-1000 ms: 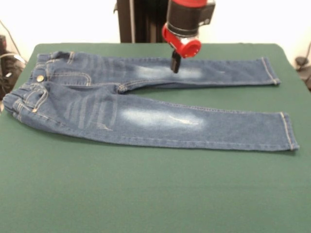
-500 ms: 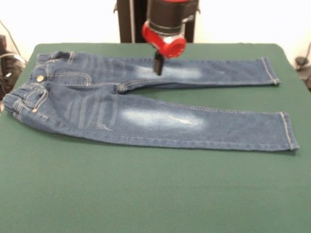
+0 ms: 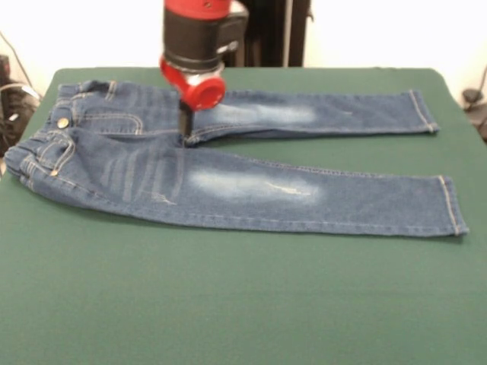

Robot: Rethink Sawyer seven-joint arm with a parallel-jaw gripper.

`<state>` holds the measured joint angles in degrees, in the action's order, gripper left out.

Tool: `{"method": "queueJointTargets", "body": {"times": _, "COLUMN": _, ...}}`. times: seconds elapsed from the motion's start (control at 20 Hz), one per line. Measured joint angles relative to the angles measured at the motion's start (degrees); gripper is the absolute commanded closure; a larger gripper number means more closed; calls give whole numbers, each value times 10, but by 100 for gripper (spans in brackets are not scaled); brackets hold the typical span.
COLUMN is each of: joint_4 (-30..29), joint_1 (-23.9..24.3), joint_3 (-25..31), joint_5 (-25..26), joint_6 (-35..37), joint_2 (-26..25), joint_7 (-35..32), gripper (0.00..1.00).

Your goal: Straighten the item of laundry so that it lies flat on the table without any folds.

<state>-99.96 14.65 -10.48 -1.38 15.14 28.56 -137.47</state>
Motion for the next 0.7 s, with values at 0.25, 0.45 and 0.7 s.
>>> {"method": "queueJointTargets", "body": {"times": 0.25, "joint_4": 44, "joint_1": 21, "joint_3": 4, "joint_5": 19, "joint_6": 5, "joint_2": -27, "joint_7": 0, "gripper": 100}}
{"method": "queueJointTargets", "body": {"times": 0.45, "joint_4": 60, "joint_1": 26, "joint_3": 8, "joint_5": 29, "joint_6": 5, "joint_2": -45, "joint_7": 0, "gripper": 100}}
{"method": "queueJointTargets", "body": {"times": 0.7, "joint_4": 66, "joint_1": 26, "joint_3": 13, "joint_5": 40, "joint_6": 5, "joint_2": -54, "joint_7": 0, "gripper": 100}}
